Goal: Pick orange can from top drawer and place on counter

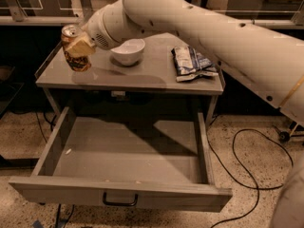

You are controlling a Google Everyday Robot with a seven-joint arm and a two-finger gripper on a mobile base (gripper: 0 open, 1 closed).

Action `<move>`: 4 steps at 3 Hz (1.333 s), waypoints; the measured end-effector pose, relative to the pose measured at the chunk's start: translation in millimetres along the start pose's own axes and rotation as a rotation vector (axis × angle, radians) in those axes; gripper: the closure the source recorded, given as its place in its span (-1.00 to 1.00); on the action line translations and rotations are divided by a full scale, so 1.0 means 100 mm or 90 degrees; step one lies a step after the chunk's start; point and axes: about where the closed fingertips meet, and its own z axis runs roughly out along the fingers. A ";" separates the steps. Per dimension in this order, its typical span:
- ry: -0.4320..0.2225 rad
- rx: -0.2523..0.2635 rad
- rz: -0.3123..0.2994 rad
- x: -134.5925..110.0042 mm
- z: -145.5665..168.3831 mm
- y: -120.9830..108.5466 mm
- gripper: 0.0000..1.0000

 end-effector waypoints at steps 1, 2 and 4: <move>0.002 -0.008 0.002 -0.02 0.12 -0.07 1.00; 0.014 -0.022 0.001 -0.08 0.29 -0.19 1.00; 0.036 -0.053 0.021 -0.02 0.56 -0.31 1.00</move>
Offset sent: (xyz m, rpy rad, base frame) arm 0.0510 0.0372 0.0045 -0.0459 0.0423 0.0364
